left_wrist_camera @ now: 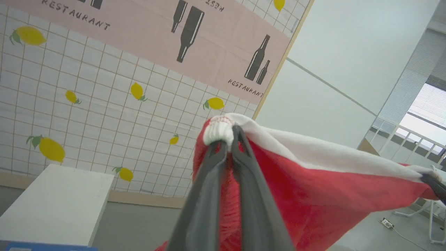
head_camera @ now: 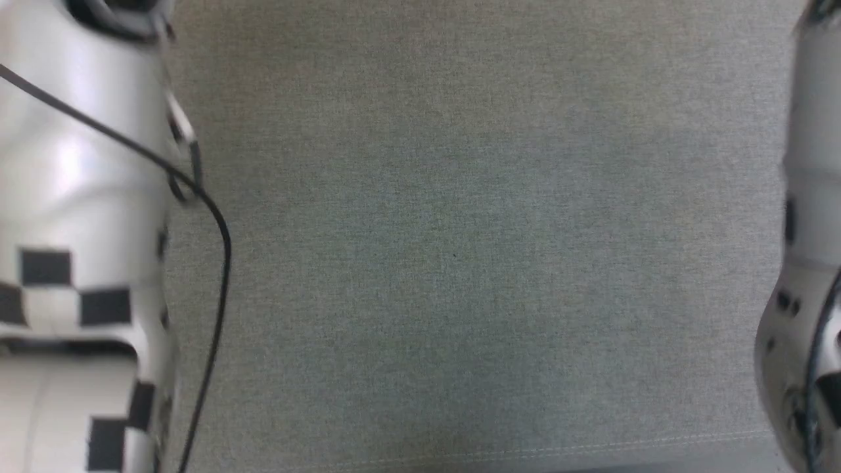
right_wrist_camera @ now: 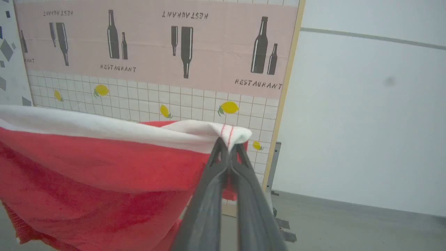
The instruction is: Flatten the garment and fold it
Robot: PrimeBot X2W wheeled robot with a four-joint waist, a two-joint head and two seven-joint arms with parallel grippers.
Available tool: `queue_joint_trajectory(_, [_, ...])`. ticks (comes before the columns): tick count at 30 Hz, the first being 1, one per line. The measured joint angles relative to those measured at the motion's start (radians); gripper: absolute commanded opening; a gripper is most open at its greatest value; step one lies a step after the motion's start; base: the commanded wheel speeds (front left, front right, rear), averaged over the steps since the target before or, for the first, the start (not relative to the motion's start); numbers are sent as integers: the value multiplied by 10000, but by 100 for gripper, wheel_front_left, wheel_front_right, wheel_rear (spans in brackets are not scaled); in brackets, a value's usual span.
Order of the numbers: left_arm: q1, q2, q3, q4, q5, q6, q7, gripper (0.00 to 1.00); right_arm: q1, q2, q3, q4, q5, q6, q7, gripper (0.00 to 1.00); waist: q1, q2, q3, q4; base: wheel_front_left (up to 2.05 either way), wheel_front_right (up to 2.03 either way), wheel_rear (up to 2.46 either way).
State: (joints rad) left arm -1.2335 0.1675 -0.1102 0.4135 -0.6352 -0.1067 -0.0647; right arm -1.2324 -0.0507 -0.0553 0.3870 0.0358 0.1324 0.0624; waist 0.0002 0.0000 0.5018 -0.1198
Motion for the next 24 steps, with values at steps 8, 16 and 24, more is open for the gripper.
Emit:
queue_joint_trajectory(8, [4364, 428, -1358, 351, -307, -163, 840, 0, 3960, -29, 476, 194, 1360, -2, 290, 0, -2, 0, -602, 18, 0, 0, 0])
queue_joint_trajectory(16, [8209, 807, -2359, -453, -491, -167, 1732, 0, 8256, -109, 744, -1185, 2268, -2, 1634, 0, -3, 0, -1548, 97, 0, 0, 0])
queue_joint_trajectory(24, [10777, 1072, -2801, -1910, -717, 301, 2426, 0, 11779, -107, 372, -3300, 1935, -2, 3707, 0, -3, 0, -2667, 256, 0, 0, 0])
